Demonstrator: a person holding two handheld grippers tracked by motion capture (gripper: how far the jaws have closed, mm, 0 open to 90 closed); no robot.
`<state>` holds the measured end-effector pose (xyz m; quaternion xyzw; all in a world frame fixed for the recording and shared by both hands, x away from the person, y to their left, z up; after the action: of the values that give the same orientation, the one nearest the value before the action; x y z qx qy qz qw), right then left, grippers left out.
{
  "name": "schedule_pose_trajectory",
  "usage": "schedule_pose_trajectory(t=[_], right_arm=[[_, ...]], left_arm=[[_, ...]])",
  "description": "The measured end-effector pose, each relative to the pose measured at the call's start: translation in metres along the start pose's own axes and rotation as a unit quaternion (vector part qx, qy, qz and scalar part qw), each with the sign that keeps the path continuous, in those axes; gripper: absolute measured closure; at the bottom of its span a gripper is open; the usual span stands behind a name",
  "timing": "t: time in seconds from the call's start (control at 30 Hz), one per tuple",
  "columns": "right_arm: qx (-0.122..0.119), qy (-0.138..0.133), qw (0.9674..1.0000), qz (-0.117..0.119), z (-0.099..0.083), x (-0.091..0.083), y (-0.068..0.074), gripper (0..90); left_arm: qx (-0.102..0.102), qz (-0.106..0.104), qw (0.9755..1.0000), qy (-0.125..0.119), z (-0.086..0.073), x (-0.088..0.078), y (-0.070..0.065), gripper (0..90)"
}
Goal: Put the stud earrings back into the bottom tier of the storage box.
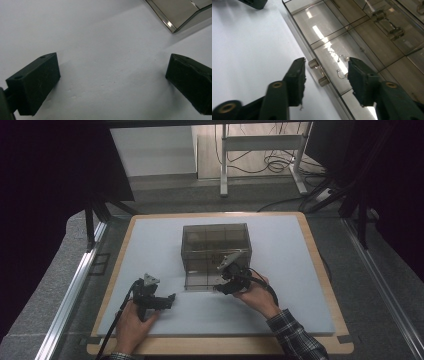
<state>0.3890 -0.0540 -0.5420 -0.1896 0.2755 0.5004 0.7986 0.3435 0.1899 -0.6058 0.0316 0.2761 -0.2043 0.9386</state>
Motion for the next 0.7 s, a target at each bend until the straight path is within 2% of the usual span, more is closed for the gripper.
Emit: schedule_pose_trajectory(t=[0.03, 0.07, 0.27, 0.7], right_arm=[[0.000, 0.000, 1.0000, 0.000, 0.000, 0.000, 0.000, 46.5], [0.002, -0.002, 1.0000, -0.001, -0.001, -0.002, 0.001, 41.6], [0.002, -0.007, 1.0000, -0.001, -0.005, -0.009, 0.006, 34.2], [0.001, -0.017, 0.9998, -0.002, -0.017, -0.027, 0.014, 26.8]], left_arm=[[0.000, 0.000, 1.0000, 0.000, 0.000, 0.000, 0.000, 0.0], [-0.002, 0.001, 1.0000, -0.002, 0.000, 0.000, 0.000, 0.0], [-0.002, 0.001, 1.0000, -0.002, 0.000, 0.000, 0.000, 0.0], [-0.007, 0.002, 1.0000, -0.004, 0.000, 0.001, -0.001, 0.0]])
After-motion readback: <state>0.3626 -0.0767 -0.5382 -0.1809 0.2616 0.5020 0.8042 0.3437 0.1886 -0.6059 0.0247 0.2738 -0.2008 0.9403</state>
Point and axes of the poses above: each handheld gripper's, and its own axes: x roughly forward along the jaws, z roughly out of its top, y roughly to its left, the point moved 7 cm from there along x, roughly forward along the jaws, and after that the axes turned 15 degrees about -y, right-handed, at the moved point
